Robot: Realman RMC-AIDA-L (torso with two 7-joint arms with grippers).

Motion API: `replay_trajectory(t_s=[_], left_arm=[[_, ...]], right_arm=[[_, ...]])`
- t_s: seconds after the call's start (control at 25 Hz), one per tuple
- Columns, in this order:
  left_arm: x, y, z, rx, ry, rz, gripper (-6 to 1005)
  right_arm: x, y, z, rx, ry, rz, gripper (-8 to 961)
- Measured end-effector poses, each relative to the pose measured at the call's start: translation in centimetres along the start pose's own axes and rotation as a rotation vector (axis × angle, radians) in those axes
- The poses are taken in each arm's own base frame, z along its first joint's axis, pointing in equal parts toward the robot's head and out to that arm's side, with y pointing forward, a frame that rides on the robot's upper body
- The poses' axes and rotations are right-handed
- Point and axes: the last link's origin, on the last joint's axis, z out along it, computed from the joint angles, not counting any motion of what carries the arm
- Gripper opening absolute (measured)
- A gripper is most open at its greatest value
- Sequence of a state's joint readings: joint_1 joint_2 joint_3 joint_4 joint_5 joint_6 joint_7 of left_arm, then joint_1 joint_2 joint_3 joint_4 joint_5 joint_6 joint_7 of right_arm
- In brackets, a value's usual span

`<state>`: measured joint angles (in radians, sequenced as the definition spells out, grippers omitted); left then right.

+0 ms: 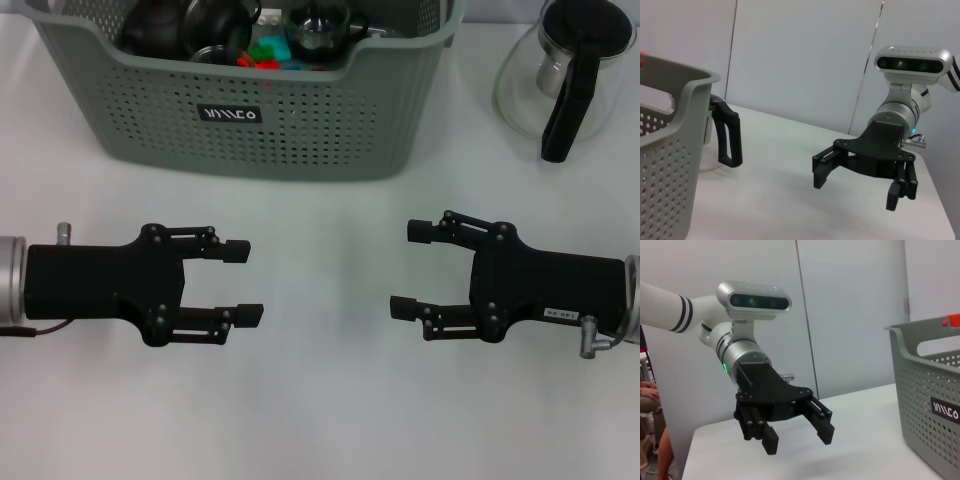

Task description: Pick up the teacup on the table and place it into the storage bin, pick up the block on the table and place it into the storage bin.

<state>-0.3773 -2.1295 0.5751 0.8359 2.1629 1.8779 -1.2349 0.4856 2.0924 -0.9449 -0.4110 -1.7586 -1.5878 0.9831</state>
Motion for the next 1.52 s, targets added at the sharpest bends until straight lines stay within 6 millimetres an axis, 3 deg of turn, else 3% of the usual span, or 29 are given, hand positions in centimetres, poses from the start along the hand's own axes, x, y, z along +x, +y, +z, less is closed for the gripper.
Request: replay_trajectory(t_s=[1.52], left_arm=[[-0.03,-0.44,-0.13,0.028,-0.006,0.008,732]], right_arm=[[-0.02,0.00,0.07,-0.003,0.002,0.000,946]])
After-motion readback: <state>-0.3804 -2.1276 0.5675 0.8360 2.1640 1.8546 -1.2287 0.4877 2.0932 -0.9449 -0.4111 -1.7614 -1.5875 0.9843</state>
